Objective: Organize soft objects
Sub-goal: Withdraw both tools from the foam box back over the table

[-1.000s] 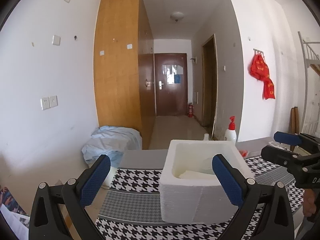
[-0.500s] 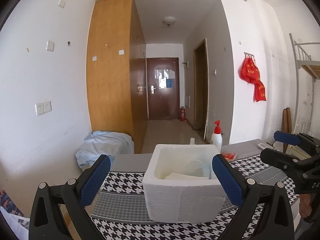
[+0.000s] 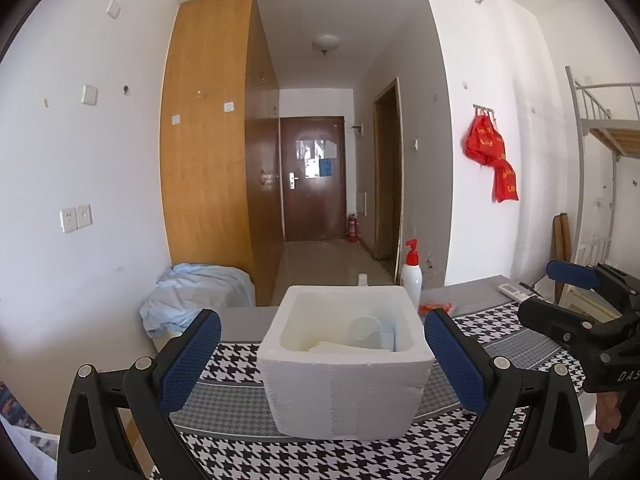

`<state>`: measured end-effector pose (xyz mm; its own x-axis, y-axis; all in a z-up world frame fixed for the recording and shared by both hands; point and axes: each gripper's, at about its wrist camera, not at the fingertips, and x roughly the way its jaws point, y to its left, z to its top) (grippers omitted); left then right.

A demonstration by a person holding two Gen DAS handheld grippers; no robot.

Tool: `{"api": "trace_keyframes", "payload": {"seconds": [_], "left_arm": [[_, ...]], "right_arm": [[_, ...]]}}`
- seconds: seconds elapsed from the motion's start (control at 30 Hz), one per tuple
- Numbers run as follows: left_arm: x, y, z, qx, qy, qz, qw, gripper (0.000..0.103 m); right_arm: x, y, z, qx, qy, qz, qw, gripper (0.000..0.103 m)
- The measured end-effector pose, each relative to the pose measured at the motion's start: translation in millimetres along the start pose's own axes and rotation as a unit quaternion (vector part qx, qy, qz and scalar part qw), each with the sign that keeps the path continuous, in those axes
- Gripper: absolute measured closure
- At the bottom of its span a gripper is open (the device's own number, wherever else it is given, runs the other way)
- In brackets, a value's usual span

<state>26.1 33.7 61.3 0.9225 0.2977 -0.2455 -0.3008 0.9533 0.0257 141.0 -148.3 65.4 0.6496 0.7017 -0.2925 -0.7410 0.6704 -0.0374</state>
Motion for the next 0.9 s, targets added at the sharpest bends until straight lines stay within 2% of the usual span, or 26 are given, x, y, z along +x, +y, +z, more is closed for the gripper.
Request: {"api": "trace_keyframes", "payload": {"seconds": [0.3, 0.9], "left_arm": [[1, -7, -11, -0.006, 0.001, -0.015, 0.9999, 0.001], [9, -21, -42, -0.008, 0.014, -0.035, 0.9992, 0.001]], "right_arm": [[-9, -5, -14, 0.005, -0.002, -0.008, 1.000, 0.007], [-10, -18, -46, 0.019, 0.021, -0.029, 0.999, 0.007]]}}
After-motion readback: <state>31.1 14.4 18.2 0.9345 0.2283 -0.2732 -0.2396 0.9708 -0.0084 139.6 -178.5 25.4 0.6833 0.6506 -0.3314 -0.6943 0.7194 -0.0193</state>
